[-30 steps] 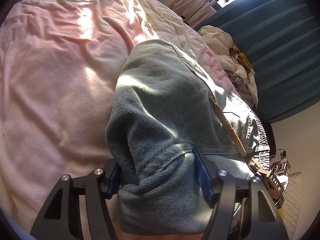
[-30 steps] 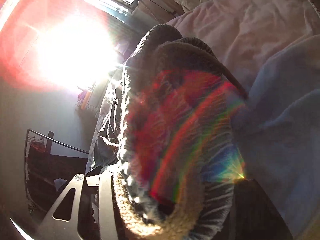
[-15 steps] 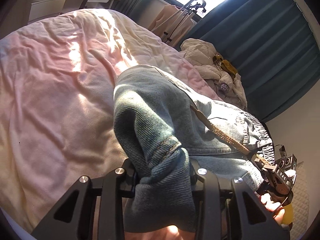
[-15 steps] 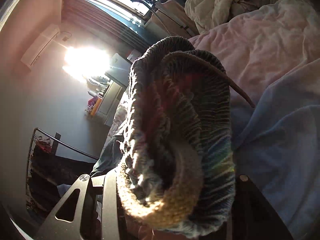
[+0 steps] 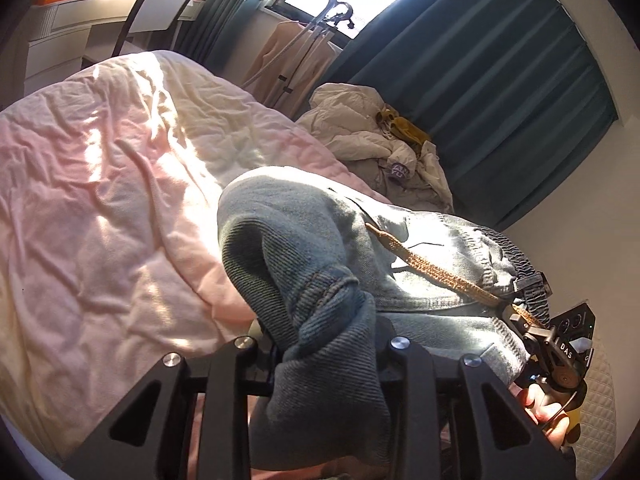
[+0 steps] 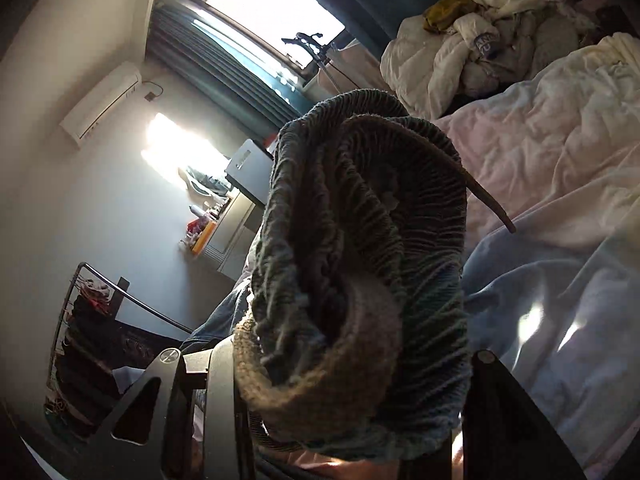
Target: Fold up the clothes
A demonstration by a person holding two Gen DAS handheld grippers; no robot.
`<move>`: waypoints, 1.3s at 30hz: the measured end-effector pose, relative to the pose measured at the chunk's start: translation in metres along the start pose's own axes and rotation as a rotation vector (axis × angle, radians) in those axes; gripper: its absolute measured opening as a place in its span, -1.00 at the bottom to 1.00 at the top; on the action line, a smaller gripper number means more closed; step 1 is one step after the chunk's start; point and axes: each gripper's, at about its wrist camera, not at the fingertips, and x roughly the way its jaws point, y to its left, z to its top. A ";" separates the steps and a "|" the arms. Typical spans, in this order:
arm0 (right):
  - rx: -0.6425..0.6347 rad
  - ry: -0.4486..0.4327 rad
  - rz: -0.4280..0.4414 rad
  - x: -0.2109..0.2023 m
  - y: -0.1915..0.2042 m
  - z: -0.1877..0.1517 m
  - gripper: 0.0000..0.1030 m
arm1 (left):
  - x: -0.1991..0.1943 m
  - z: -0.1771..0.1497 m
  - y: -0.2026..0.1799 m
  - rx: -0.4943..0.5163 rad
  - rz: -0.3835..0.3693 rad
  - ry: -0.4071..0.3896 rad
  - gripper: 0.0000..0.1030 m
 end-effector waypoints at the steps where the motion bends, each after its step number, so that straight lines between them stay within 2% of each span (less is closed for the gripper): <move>1: 0.003 -0.016 -0.002 -0.007 -0.002 0.007 -0.30 | 0.000 0.000 -0.011 0.013 -0.010 0.000 -0.41; 14: 0.019 -0.229 -0.087 -0.169 -0.032 0.043 -0.30 | 0.029 -0.035 -0.159 0.178 -0.165 0.042 -0.41; 18: 0.031 -0.284 -0.127 -0.219 -0.053 0.043 -0.30 | 0.045 -0.050 -0.201 0.224 -0.206 0.078 -0.41; 22: 0.040 -0.296 -0.114 -0.262 -0.075 0.041 -0.30 | 0.062 -0.066 -0.244 0.278 -0.245 0.114 -0.41; 24: 0.052 -0.329 -0.135 -0.302 -0.091 0.051 -0.30 | 0.072 -0.074 -0.268 0.315 -0.266 0.130 -0.41; 32: 0.099 -0.490 -0.252 -0.404 -0.140 0.030 -0.30 | 0.123 -0.120 -0.363 0.462 -0.382 0.214 -0.41; 39: 0.132 -0.599 -0.403 -0.450 -0.180 -0.012 -0.30 | 0.185 -0.176 -0.414 0.565 -0.494 0.338 -0.41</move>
